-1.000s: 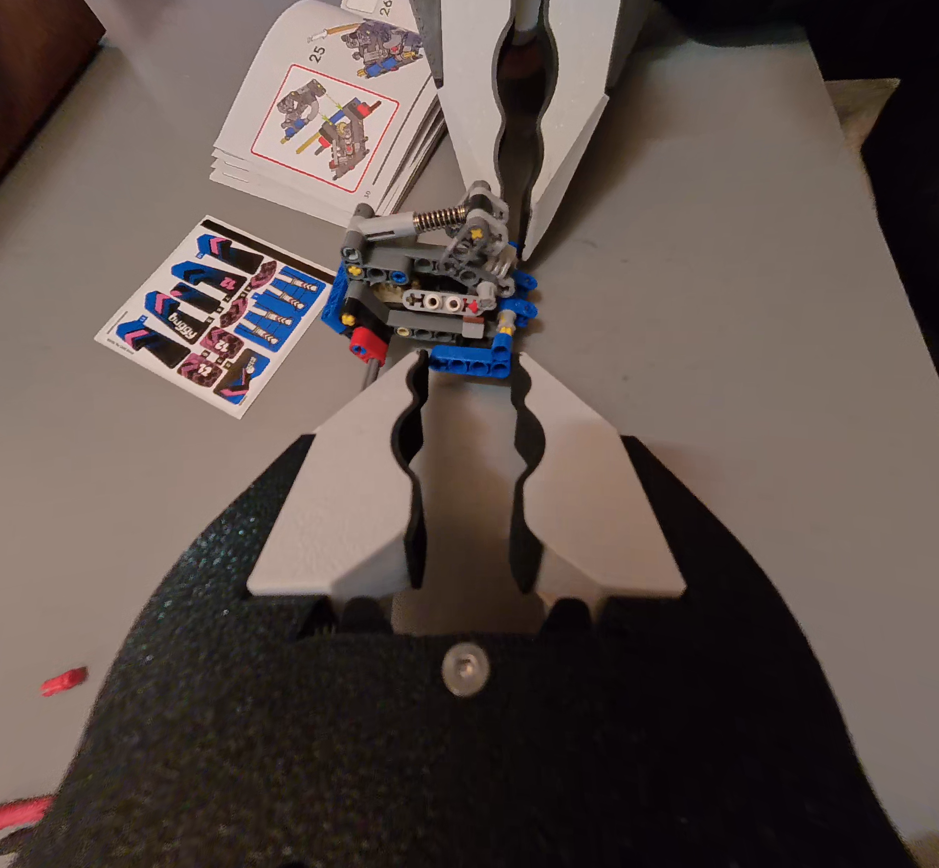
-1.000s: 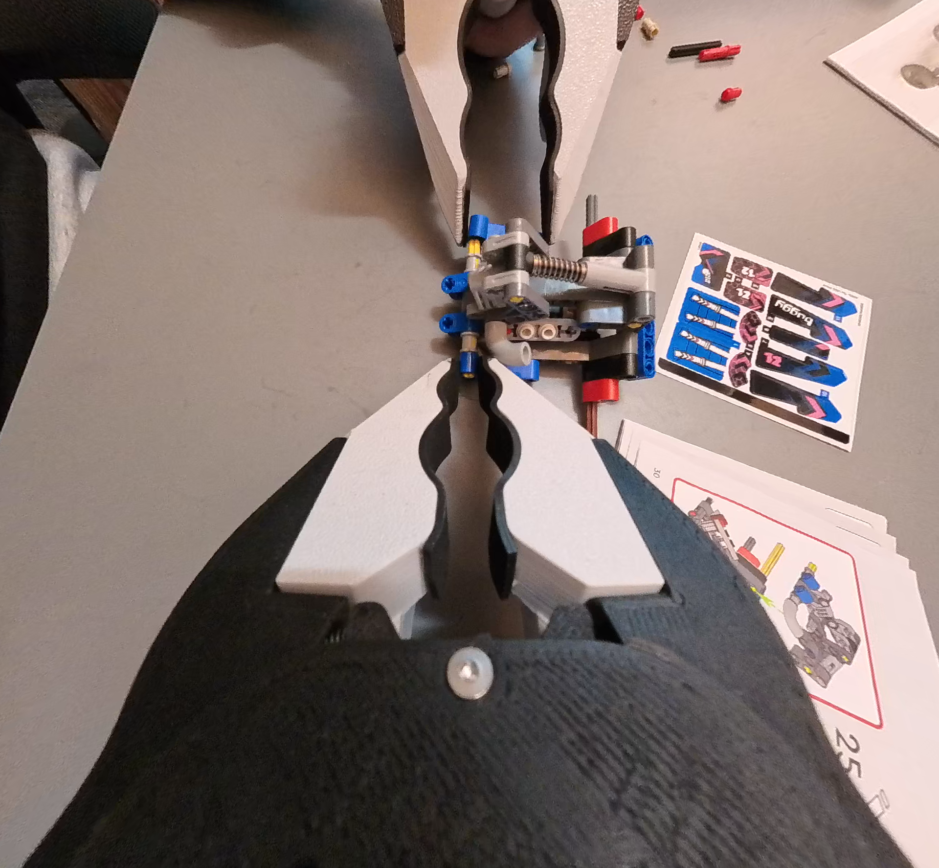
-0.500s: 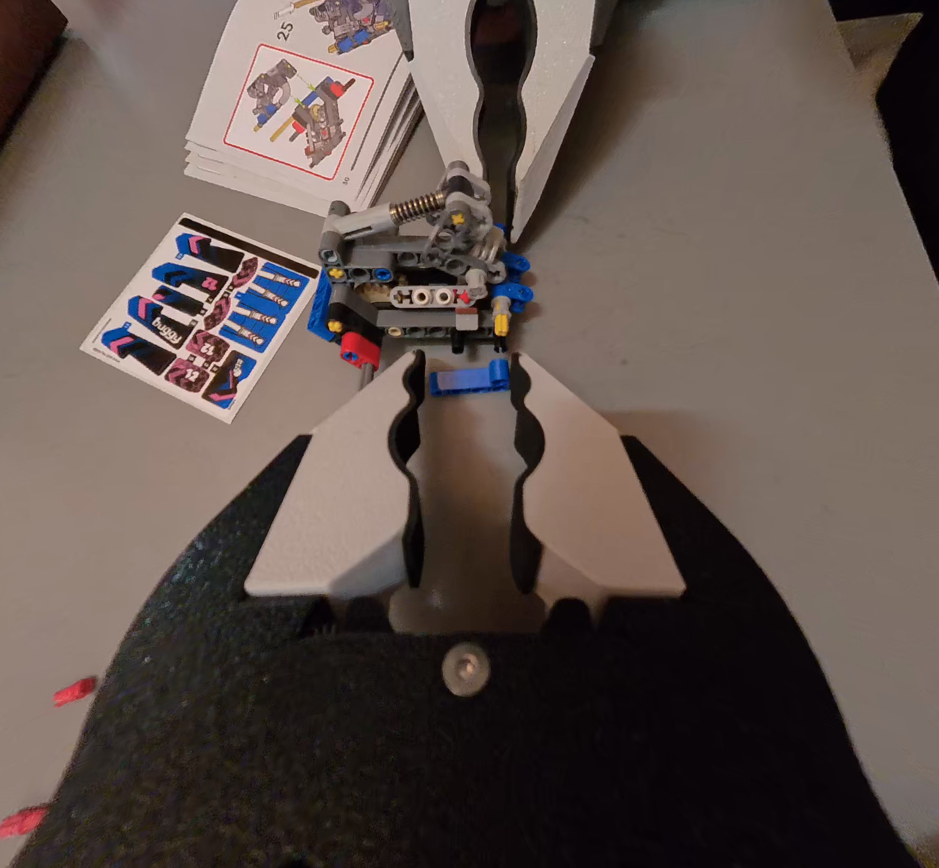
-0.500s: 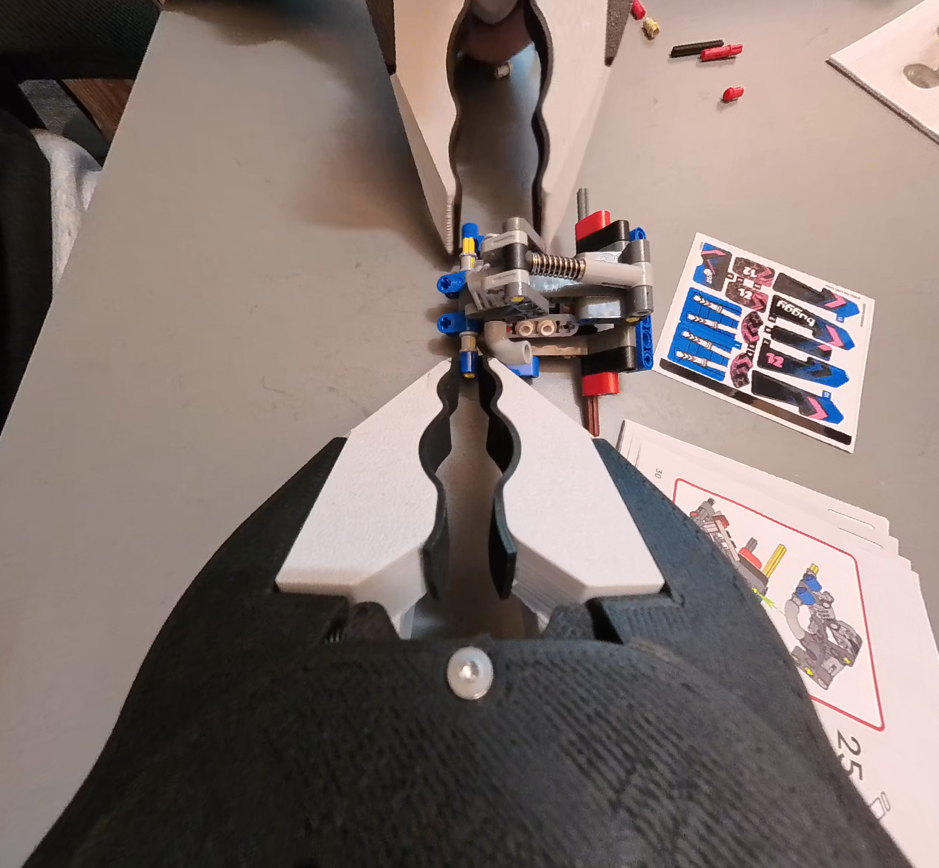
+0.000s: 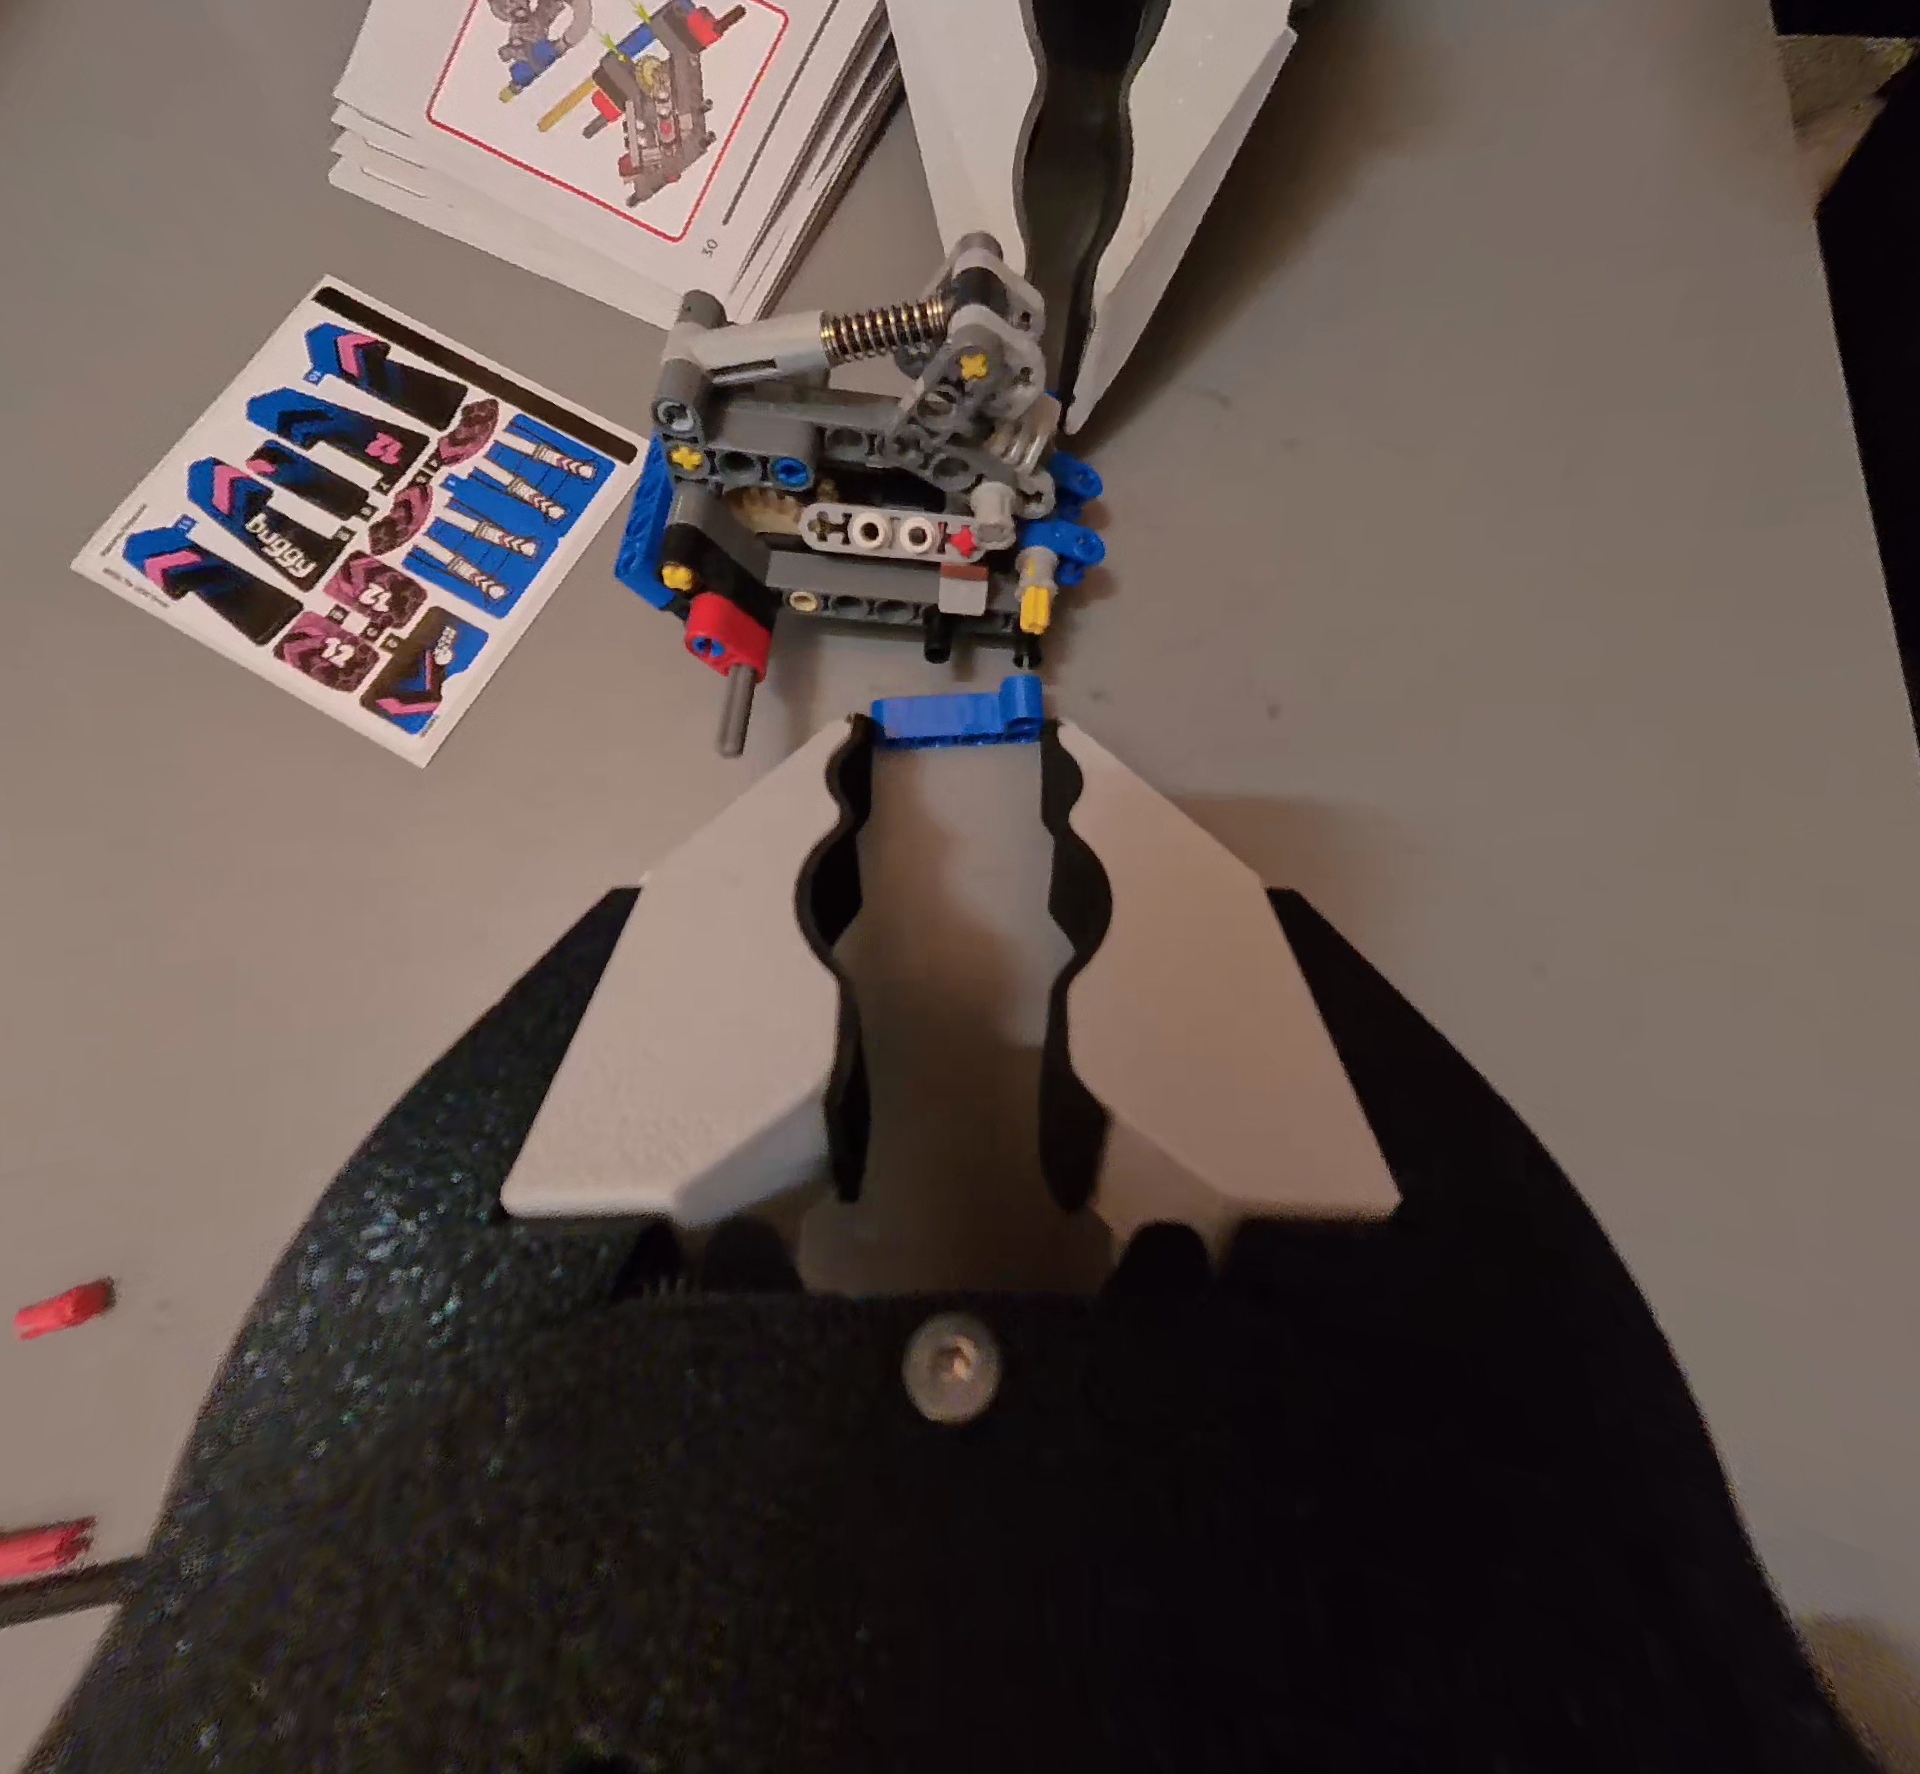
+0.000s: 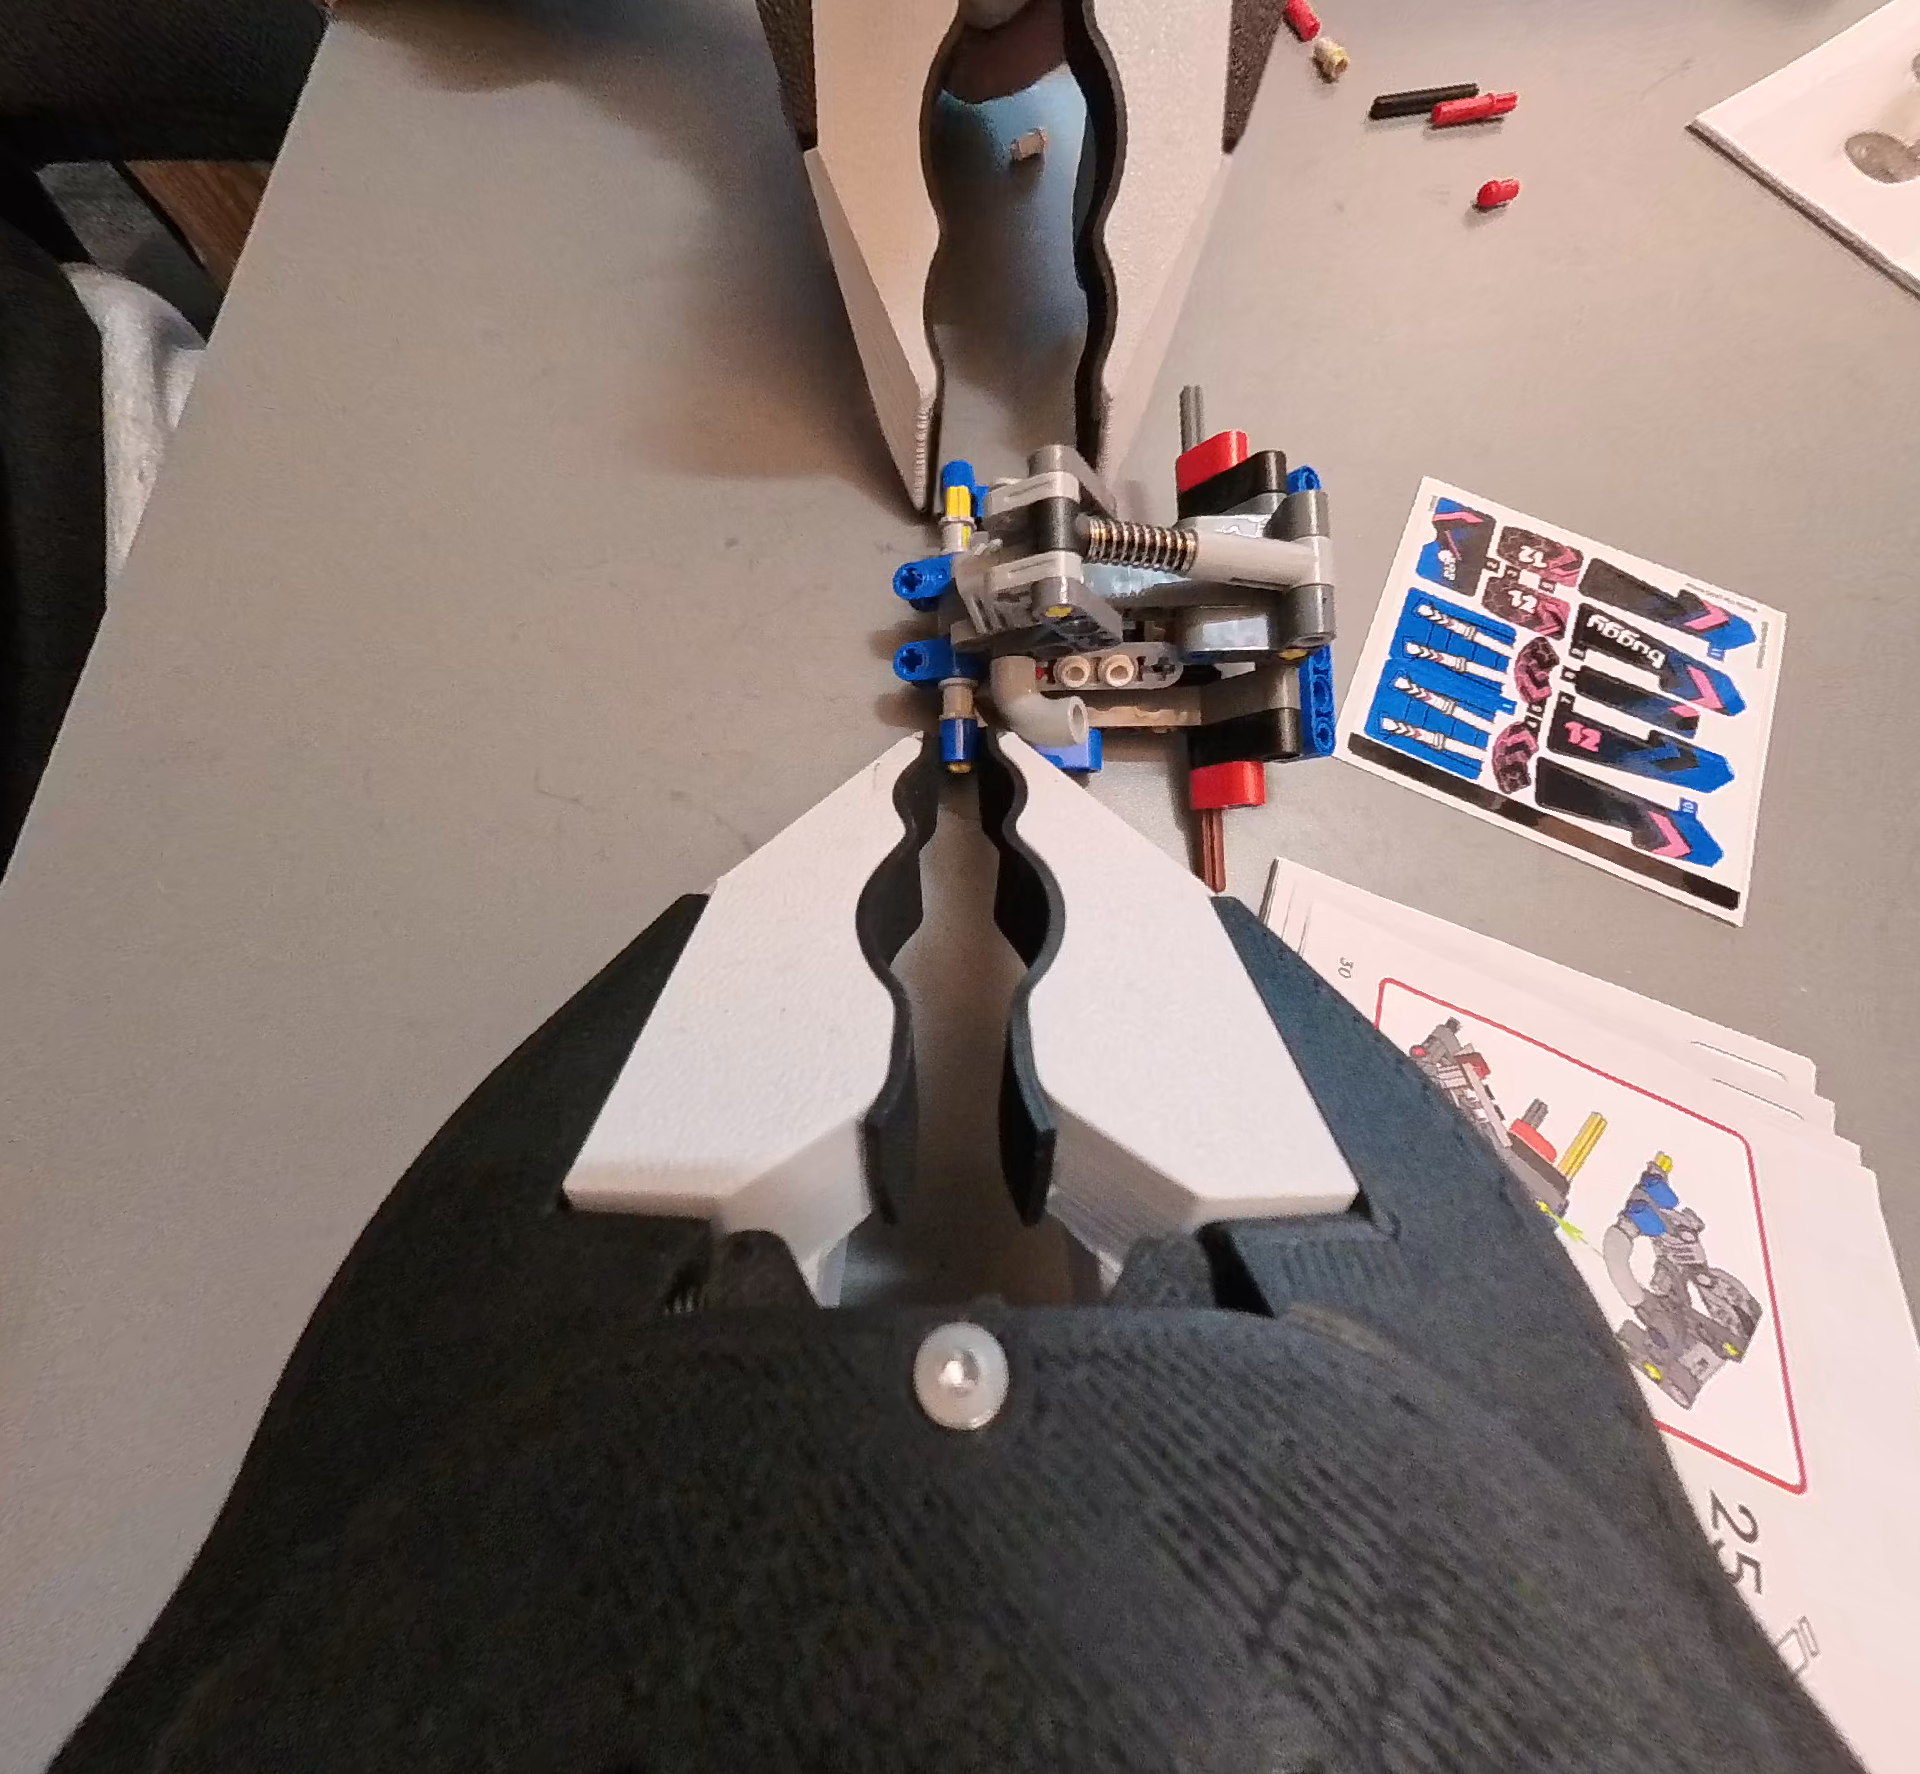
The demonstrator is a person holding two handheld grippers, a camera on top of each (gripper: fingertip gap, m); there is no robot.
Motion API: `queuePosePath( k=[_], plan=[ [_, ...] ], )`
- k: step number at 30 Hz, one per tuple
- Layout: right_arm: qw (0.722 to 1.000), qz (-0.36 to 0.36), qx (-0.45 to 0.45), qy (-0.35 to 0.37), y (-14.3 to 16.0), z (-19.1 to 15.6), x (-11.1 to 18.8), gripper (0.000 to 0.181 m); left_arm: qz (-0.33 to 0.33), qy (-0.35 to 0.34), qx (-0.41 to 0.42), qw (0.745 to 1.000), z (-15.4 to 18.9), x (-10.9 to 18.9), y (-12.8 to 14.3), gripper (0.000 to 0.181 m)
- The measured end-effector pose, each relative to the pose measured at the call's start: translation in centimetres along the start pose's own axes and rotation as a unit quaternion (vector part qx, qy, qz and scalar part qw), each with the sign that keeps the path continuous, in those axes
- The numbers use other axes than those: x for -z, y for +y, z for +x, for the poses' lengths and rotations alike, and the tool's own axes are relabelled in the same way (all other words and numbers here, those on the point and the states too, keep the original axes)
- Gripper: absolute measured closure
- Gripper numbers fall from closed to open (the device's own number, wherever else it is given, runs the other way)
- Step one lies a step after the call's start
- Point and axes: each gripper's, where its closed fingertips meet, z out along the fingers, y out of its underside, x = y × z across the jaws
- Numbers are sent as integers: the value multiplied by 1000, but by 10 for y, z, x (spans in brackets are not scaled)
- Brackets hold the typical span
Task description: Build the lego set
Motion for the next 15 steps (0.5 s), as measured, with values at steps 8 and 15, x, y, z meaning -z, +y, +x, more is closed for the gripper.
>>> queuePosePath(
  k=[8, 15],
  plan=[
    [1000, 0, 1, 1, 0, 0, 0, 175, -6, -27, 21, 999, 1, -1, 0, 144],
    [1000, 0, 3, 2, 0, 0, 0, 175, 1, -36, 10, 999, 1, -3, -3, 152]
  ],
)
